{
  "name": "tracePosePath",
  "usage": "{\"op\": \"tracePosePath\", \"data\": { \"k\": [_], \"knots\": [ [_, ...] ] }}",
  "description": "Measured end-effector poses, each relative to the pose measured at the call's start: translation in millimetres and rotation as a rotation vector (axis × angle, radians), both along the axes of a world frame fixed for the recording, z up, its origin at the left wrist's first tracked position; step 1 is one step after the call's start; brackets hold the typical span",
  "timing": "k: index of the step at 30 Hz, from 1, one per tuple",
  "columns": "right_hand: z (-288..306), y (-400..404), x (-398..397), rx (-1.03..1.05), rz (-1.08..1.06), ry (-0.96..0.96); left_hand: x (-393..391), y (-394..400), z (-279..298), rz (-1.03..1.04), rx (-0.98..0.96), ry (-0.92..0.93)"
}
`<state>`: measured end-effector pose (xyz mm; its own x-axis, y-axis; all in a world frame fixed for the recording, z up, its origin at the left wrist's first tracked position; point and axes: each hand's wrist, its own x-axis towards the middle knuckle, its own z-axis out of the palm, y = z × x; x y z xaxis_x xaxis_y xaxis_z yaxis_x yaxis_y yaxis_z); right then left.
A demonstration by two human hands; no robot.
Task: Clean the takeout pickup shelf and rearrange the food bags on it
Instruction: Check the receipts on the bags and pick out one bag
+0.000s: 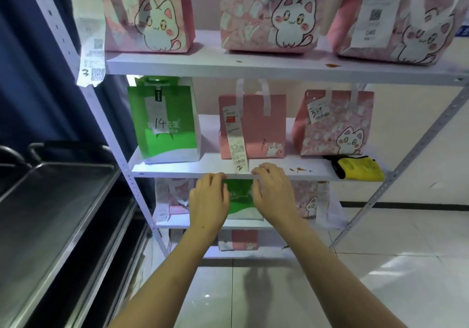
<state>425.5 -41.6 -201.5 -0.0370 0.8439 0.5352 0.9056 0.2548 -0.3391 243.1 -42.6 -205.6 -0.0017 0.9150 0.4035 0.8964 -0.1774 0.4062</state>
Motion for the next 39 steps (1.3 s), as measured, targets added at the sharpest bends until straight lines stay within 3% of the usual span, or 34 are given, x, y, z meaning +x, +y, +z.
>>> {"op": "tracePosePath", "data": {
  "k": [14, 28, 39],
  "knots": [
    [-33, 75, -18, -0.143, 0.042, 0.097, -7, 52, -37, 0.049, -0.132, -0.040],
    [-68, 158, 13, -0.321, 0.045, 0.272, 48, 135, -60, 0.169, -0.257, -0.253],
    [-62, 164, 10, -0.423, 0.026, 0.525, 57, 161, -57, 0.206, -0.403, -0.728]
  ]
}}
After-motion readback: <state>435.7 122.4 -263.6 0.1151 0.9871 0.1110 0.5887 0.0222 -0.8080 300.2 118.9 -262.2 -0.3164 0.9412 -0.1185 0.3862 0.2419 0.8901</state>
